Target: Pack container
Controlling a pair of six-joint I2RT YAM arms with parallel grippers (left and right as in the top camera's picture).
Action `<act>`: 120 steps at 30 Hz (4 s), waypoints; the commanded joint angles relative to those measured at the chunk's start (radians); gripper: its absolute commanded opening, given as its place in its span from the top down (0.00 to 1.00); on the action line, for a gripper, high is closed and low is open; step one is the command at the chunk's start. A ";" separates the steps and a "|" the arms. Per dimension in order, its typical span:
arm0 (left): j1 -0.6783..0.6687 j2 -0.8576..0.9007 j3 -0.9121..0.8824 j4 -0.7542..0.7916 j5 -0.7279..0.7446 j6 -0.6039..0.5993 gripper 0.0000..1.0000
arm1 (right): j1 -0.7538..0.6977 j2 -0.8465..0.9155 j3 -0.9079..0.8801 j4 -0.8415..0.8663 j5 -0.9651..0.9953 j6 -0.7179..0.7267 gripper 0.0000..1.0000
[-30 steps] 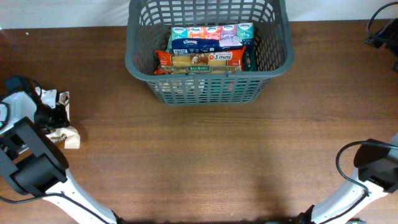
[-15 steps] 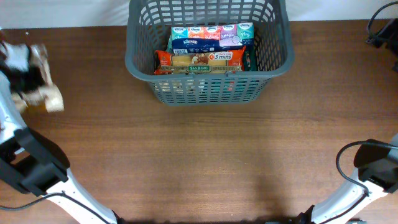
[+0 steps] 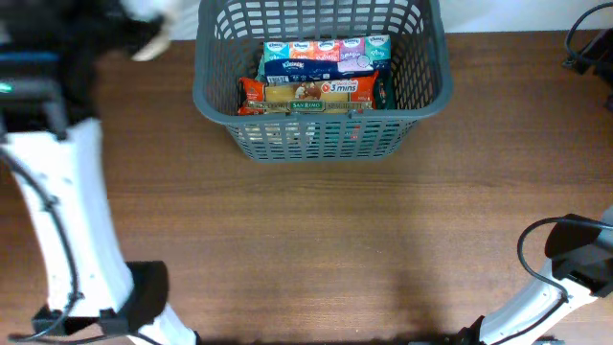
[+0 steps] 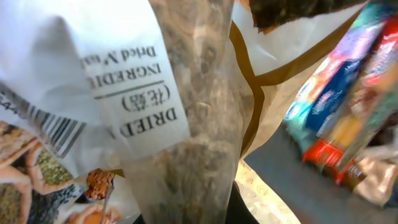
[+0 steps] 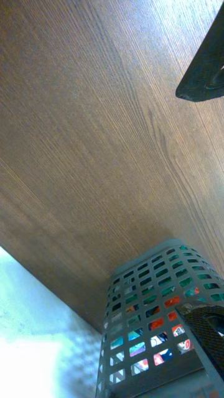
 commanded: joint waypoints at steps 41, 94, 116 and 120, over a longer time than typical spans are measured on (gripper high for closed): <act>-0.394 0.423 -0.038 -0.271 -0.230 -0.032 0.98 | 0.002 -0.002 -0.002 0.000 -0.005 0.008 0.01; 0.269 0.192 -0.257 -0.284 -0.432 -1.020 0.01 | 0.006 -0.002 -0.003 0.000 -0.005 0.008 0.01; 0.269 0.211 -0.285 -0.286 -0.432 -1.020 0.01 | 0.410 -0.665 -0.432 0.110 0.145 0.001 0.01; 0.269 0.211 -0.285 -0.286 -0.432 -1.020 0.01 | 0.420 -0.916 -0.702 0.384 0.276 0.001 0.01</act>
